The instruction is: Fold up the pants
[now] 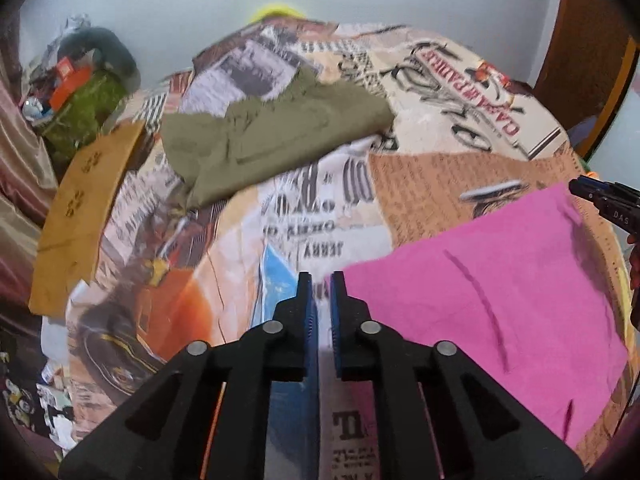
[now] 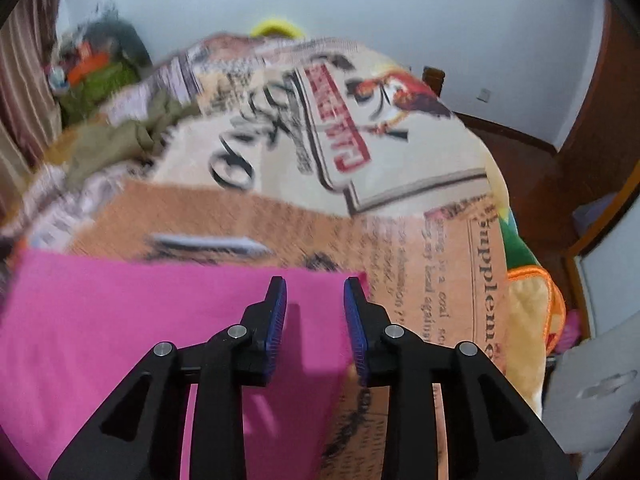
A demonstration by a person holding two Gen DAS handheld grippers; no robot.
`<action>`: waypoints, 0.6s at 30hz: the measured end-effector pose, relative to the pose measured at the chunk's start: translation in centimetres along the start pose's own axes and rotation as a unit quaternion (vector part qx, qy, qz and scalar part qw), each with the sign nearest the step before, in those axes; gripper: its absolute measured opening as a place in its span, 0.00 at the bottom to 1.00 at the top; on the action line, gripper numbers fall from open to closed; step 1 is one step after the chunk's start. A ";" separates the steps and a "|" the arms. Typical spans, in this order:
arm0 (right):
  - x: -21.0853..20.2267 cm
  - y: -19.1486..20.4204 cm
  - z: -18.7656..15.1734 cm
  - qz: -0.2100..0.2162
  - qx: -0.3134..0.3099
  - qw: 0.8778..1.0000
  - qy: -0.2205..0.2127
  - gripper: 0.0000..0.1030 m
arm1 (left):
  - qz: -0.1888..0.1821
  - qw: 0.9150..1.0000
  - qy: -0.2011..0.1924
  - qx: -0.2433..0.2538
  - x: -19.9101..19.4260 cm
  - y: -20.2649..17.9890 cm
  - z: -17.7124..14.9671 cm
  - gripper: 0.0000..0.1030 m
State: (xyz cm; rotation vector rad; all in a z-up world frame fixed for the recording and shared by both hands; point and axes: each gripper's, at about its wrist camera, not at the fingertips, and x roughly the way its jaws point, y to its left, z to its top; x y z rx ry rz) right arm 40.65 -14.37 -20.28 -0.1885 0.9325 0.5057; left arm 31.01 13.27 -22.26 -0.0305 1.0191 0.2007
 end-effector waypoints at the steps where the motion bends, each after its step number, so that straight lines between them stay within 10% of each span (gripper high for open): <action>1: -0.6 0.5 0.4 0.013 0.000 1.000 -0.005 0.26 | -0.002 1.000 -0.004 0.002 -0.3 -0.2 0.3 0.32; 4: -1.9 2.7 1.0 0.050 -0.011 0.999 -0.017 0.39 | -0.006 0.999 -0.030 0.009 -1.1 -1.2 0.9 0.54; 11: -0.8 8.7 1.4 0.130 -0.036 0.991 0.004 0.46 | -0.026 0.998 0.005 0.049 1.1 -4.4 1.1 0.55; 18: 4.3 11.6 -0.9 0.169 -0.045 0.976 0.127 0.46 | -0.031 0.996 0.058 0.061 4.5 -4.8 -0.5 0.60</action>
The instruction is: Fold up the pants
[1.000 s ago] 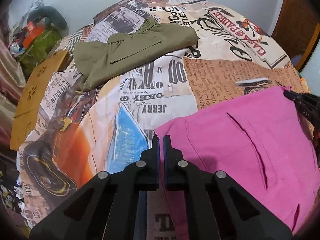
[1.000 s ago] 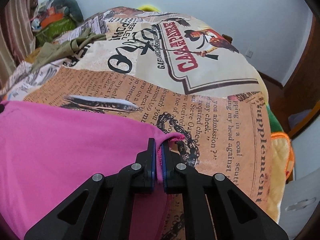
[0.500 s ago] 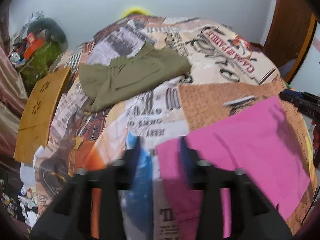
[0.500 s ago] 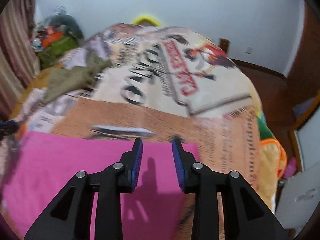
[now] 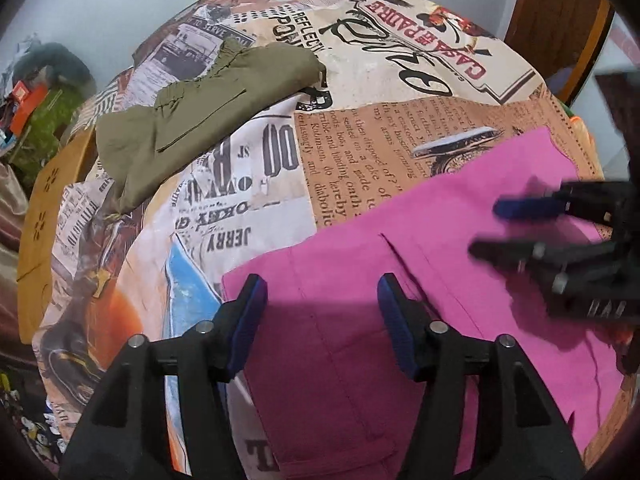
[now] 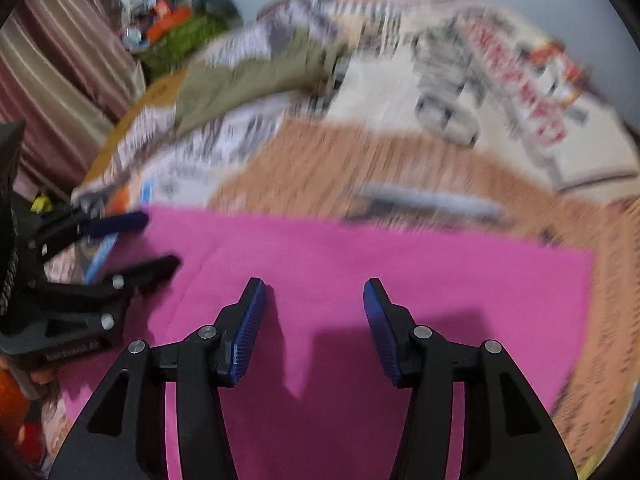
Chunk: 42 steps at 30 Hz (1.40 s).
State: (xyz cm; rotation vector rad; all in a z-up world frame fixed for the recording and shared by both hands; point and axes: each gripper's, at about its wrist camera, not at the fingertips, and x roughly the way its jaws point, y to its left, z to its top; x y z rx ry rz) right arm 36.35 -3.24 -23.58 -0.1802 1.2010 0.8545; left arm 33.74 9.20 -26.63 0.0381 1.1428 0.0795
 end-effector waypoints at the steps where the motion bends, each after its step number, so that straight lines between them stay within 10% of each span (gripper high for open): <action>1: 0.3 0.3 -0.4 0.003 -0.009 1.000 0.008 0.46 | -0.002 1.000 -0.001 0.001 -0.1 0.1 -0.1 0.61; 42: -11.2 4.8 -13.5 -0.086 0.003 0.991 -0.099 0.48 | 0.041 0.995 -0.083 -0.027 -13.2 -1.7 -11.4 0.76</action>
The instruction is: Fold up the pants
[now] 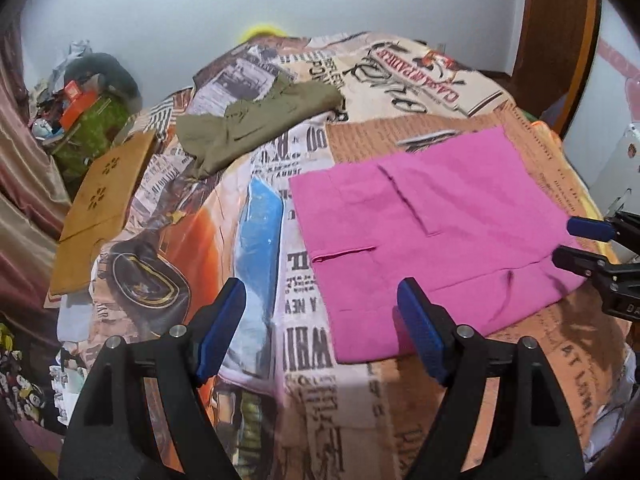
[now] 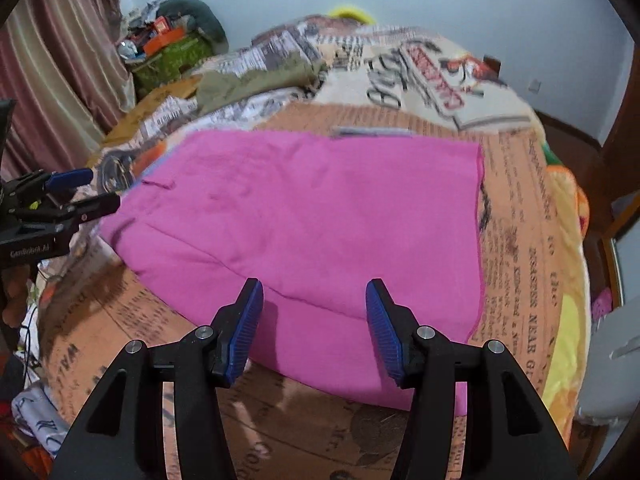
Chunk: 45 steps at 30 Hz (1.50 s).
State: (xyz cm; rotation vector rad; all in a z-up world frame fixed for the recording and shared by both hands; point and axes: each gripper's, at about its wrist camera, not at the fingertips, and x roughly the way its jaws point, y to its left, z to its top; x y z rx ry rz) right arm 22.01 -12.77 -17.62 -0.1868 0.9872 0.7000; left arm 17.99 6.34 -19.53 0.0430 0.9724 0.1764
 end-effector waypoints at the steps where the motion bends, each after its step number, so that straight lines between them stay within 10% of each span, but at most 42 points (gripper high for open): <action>1: -0.5 0.3 0.3 0.000 -0.004 1.000 -0.010 0.48 | -0.003 1.000 -0.001 -0.005 -0.3 -0.1 0.0 0.76; 22: 1.9 -1.3 -1.8 0.012 0.036 0.999 0.003 0.59 | -0.140 0.978 0.101 -0.119 2.1 -1.9 -3.9 0.77; 35: 2.5 -1.8 -2.3 0.033 0.033 0.999 0.009 0.60 | -0.262 0.925 0.120 -0.248 5.4 0.7 -2.2 0.93; 42: 2.6 -1.9 -2.4 0.037 0.034 0.999 0.008 0.60 | -0.220 0.922 0.135 -0.288 7.1 2.8 -1.5 0.32; 45: 2.6 -1.9 -2.4 0.037 0.035 0.999 0.007 0.60 | -0.217 0.922 0.130 -0.293 7.3 3.3 -1.6 0.25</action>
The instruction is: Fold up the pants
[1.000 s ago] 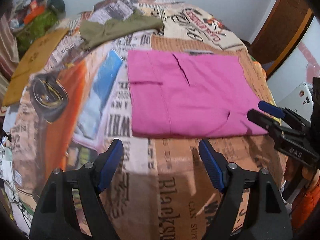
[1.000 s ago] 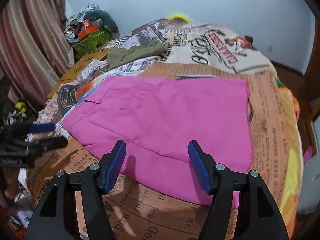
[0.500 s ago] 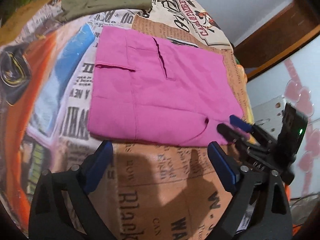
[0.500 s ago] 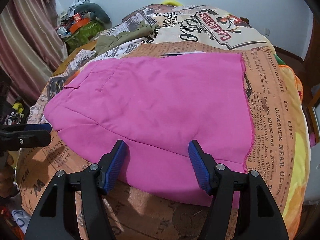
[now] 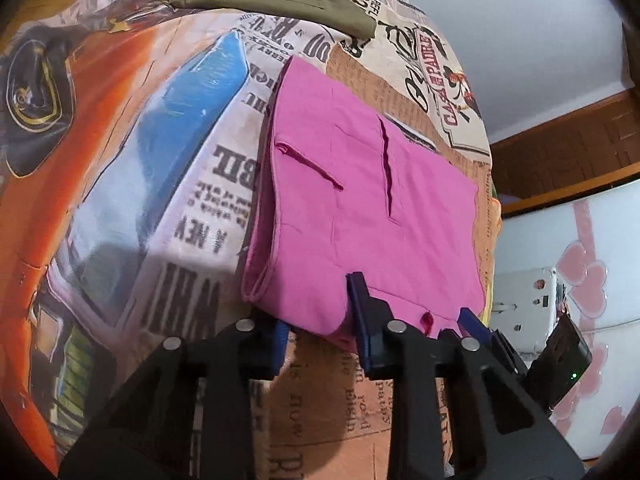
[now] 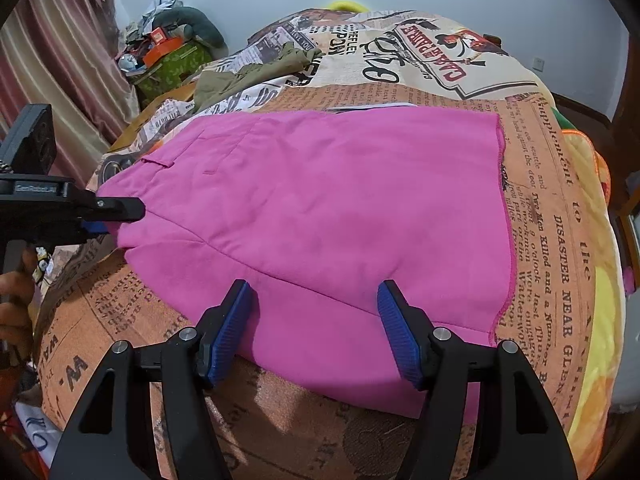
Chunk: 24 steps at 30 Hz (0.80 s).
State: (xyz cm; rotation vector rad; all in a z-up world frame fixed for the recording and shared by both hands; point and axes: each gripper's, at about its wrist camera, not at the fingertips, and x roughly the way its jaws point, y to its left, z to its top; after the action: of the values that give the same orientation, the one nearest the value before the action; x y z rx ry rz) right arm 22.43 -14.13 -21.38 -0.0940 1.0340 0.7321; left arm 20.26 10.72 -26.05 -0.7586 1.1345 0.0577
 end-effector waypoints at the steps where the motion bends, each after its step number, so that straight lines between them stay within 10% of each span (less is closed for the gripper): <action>1: 0.0 0.0 0.0 -0.001 0.000 1.000 0.000 0.60 | 0.007 1.000 -0.006 0.008 -0.1 -0.2 -0.1 0.24; 15: -1.2 -1.2 -1.4 0.005 0.038 0.999 0.007 0.60 | 0.134 0.980 -0.125 0.078 -6.6 2.5 -0.3 0.17; 24: -1.4 -0.7 -1.7 0.001 0.044 0.999 0.005 0.60 | 0.212 0.928 -0.212 0.219 -8.9 -2.9 -2.8 0.16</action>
State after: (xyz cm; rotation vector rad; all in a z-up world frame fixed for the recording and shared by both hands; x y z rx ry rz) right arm 21.14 -16.05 -21.36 -0.0197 1.0746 0.6874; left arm 15.20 9.85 -17.78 -0.0797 0.8317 0.3064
